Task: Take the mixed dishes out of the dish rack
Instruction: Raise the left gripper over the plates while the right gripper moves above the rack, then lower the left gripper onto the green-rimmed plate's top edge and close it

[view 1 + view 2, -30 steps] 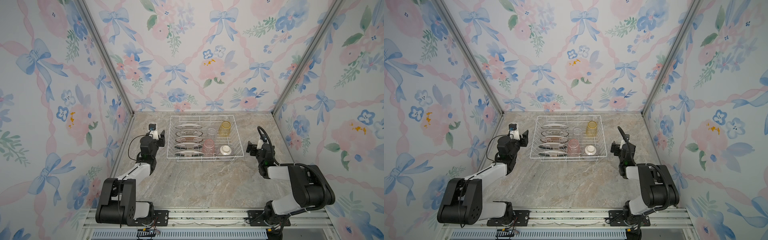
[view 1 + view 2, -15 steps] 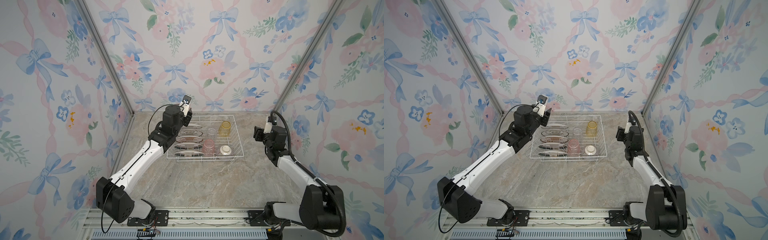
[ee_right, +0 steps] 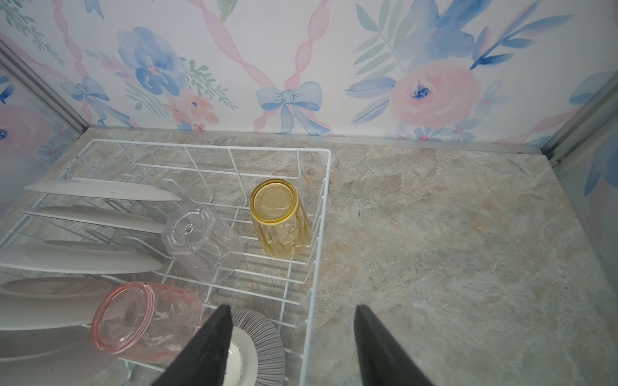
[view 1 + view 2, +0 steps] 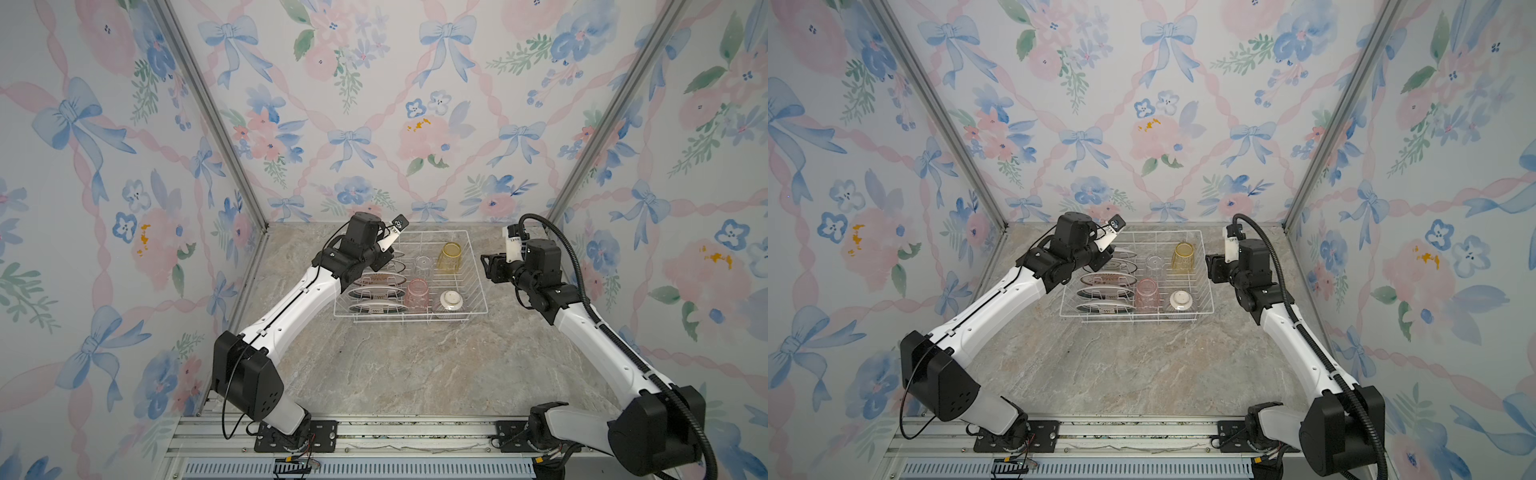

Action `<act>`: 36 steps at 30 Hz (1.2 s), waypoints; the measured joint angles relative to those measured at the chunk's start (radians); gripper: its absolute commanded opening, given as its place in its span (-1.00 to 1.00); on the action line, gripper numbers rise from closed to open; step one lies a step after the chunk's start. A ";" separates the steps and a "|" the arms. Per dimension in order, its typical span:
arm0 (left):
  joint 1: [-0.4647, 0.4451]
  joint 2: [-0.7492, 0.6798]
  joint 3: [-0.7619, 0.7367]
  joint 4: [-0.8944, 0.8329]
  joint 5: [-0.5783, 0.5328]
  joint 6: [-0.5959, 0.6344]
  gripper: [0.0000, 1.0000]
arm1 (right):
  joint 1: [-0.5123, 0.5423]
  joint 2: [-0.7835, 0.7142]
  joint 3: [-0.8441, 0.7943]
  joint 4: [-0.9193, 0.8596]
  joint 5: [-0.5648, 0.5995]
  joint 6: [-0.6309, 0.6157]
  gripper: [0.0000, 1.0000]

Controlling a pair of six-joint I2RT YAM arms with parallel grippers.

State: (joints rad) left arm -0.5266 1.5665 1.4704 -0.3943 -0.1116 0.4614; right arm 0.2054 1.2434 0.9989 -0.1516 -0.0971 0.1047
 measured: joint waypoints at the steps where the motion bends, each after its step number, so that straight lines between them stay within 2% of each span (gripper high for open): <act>1: 0.000 0.017 0.012 -0.012 0.010 0.007 -0.16 | 0.004 0.000 0.000 -0.005 -0.002 0.003 0.23; 10: 0.000 0.203 0.140 -0.118 0.003 0.060 -0.21 | 0.035 0.000 0.000 -0.011 -0.009 0.027 0.22; 31: 0.028 0.279 0.223 -0.203 -0.018 0.142 -0.23 | 0.039 -0.045 0.000 -0.016 0.004 0.038 0.24; 36: 0.040 0.299 0.233 -0.208 -0.026 0.159 -0.35 | 0.039 -0.051 0.000 -0.016 0.003 0.038 0.25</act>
State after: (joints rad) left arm -0.4862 1.8652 1.7039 -0.6022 -0.1379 0.6209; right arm 0.2447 1.1927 0.9993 -0.1673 -0.0940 0.1425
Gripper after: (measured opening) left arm 0.340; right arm 0.622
